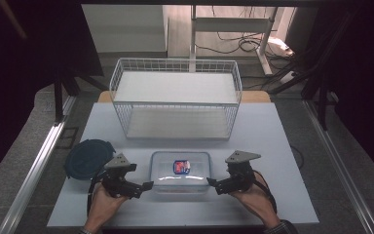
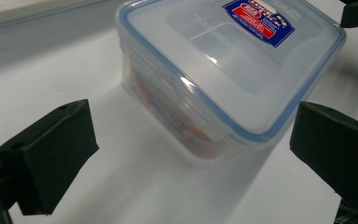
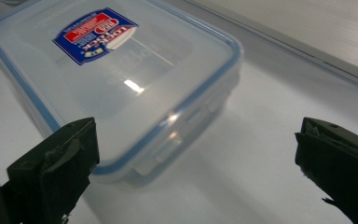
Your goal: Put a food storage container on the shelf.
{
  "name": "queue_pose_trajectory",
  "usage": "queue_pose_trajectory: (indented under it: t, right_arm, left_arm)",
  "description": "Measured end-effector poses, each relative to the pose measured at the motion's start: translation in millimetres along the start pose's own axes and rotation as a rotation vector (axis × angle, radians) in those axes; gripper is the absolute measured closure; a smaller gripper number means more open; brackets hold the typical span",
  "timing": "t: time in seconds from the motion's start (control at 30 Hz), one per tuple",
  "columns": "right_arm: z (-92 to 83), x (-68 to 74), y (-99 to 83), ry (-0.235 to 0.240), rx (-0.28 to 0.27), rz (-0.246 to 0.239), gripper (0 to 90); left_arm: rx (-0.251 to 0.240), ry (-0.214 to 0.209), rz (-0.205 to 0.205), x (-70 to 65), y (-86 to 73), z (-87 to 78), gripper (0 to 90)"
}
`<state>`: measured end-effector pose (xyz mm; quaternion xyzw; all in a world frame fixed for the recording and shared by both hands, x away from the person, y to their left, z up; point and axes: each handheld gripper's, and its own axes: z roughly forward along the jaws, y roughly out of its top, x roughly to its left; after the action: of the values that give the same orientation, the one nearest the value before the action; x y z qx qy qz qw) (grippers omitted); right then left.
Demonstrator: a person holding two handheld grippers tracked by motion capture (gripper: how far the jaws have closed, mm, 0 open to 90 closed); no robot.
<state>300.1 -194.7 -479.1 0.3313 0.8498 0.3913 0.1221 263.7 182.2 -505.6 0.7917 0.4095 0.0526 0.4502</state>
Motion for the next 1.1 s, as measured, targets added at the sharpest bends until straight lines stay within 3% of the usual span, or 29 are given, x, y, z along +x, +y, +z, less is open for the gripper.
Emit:
queue_pose_trajectory:
  t: [0.2, 0.4, 0.47, 0.53, 0.6, 0.63, 0.67, 0.7, 0.8, 0.83, 0.9, 0.93, 1.0, 1.03, 1.1]
  right_arm:
    - [6.9, 2.5, 9.4, 0.054, -0.001, 0.031, 0.0]
    - [17.3, 2.9, 22.8, 0.102, 0.063, 0.046, 0.5]
    - [23.3, 2.9, 28.1, 0.118, 0.075, 0.052, 0.8]
    - [31.9, 3.1, 31.1, 0.116, 0.090, 0.052, 1.5]
    - [38.8, -1.2, 29.7, 0.140, 0.093, 0.092, 0.5]
    - [40.0, -4.5, 28.2, 0.164, 0.098, 0.116, 0.7]
    - [40.0, -4.5, 28.2, 0.164, 0.098, 0.116, 0.7]
    - [41.0, -7.9, 26.4, 0.189, 0.104, 0.145, 0.6]
    - [45.9, -17.0, 18.1, 0.302, 0.137, 0.242, 1.7]
    - [48.7, -18.5, 13.9, 0.339, 0.150, 0.277, 0.9]
    - [48.3, -18.5, 13.5, 0.341, 0.151, 0.279, 1.5]
    - [47.0, -18.4, 13.3, 0.341, 0.154, 0.276, 3.3]
    - [40.5, -18.5, 13.5, 0.341, 0.163, 0.275, 10.8]
    - [32.9, -18.3, 12.4, 0.346, 0.166, 0.279, 17.8]
    - [27.8, -17.3, 9.8, 0.354, 0.172, 0.279, 22.6]
  left_arm:
    - [0.004, -0.028, -0.001, 4.3, 12.5, 7.2, 0.9]
    - [0.038, -0.046, 0.013, 8.8, 31.3, 21.1, 1.2]
    - [0.050, -0.057, -0.001, 12.9, 34.1, 26.5, 1.4]
    - [0.059, -0.098, -0.040, 19.2, 33.8, 32.8, 1.6]
    - [0.071, -0.153, -0.085, 25.4, 29.7, 40.9, 1.6]
    - [0.071, -0.153, -0.085, 25.4, 29.7, 40.9, 1.2]
    - [0.078, -0.179, -0.102, 26.6, 28.3, 43.2, 1.2]
    - [0.085, -0.218, -0.115, 27.8, 26.8, 45.1, 2.1]
    - [0.110, -0.241, -0.129, 25.5, 24.4, 45.4, 2.5]
    - [0.120, -0.241, -0.127, 24.1, 23.2, 44.0, 4.4]
    - [0.116, -0.248, -0.139, 23.0, 19.8, 39.4, 6.8]
    - [0.112, -0.261, -0.164, 24.1, 17.0, 34.9, 10.5]
    - [0.098, -0.283, -0.205, 26.4, 12.6, 29.7, 20.3]
    - [0.096, -0.290, -0.205, 26.7, 11.5, 27.4, 26.2]
    - [0.107, -0.293, -0.193, 25.4, 11.3, 22.9, 30.7]
